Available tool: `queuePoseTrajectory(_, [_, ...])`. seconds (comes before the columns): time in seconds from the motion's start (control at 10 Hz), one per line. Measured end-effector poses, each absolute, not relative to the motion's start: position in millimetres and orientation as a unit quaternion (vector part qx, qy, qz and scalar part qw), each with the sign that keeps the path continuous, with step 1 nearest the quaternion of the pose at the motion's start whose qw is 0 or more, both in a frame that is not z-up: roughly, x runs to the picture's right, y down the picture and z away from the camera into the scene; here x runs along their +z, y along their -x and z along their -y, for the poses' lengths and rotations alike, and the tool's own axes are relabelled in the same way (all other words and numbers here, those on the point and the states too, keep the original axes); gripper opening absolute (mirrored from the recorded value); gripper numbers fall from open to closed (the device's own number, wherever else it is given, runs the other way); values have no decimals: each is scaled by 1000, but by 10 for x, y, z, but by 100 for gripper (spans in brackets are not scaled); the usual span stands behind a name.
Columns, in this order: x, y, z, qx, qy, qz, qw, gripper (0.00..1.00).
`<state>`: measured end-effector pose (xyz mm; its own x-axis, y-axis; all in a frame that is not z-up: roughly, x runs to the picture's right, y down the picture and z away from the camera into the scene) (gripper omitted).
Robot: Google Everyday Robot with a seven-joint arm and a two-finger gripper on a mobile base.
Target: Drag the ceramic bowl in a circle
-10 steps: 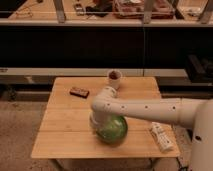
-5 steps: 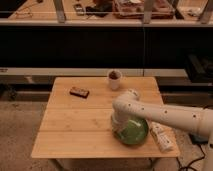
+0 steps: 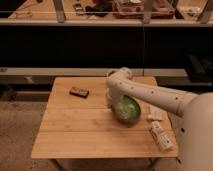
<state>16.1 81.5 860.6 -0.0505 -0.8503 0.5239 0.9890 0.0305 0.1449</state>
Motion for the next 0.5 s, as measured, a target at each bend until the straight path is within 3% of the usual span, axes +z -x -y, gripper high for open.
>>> queuePoseTrajectory(0.5, [8235,1000,-961,-734,98,279,612,0])
